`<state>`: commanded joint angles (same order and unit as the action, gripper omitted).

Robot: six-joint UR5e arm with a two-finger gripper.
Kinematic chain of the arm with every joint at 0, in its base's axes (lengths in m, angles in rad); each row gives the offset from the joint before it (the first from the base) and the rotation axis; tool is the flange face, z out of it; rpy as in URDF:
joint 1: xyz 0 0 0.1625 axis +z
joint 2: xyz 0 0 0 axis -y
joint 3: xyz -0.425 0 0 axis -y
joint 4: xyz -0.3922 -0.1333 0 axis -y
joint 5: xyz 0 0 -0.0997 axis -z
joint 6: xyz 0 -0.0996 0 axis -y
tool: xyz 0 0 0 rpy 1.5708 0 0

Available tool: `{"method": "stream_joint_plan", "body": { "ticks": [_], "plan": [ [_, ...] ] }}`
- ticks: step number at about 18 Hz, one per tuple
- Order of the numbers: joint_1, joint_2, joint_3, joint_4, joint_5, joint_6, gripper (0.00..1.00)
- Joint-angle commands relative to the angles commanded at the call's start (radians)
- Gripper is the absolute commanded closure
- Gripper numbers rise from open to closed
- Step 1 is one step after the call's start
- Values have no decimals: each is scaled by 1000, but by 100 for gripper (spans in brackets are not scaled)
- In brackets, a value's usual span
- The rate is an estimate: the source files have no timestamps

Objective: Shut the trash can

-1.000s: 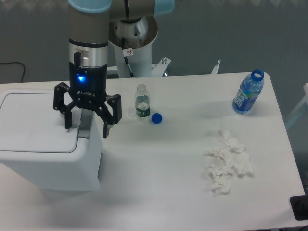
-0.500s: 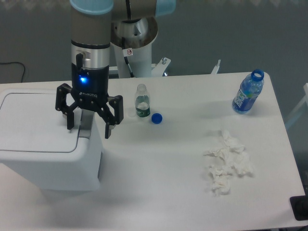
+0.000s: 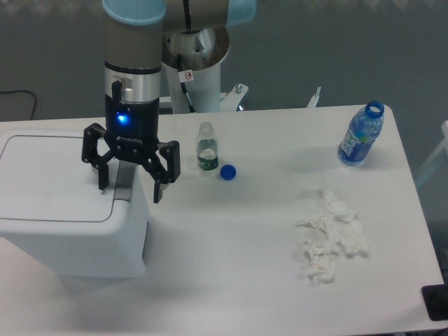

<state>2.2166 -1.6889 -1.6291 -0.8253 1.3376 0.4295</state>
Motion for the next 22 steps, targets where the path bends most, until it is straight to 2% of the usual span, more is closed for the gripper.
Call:
{"method": "stream_joint_plan", "body": {
  "ticks": [9, 14, 18, 22],
  "plan": [
    [18, 26, 20, -3, -3, 2, 0],
    [124, 37, 15, -6, 2, 27, 0],
    [227, 34, 6, -9, 5, 213, 0],
    [328, 34, 9, -12, 5, 337, 0]
  ]
}}
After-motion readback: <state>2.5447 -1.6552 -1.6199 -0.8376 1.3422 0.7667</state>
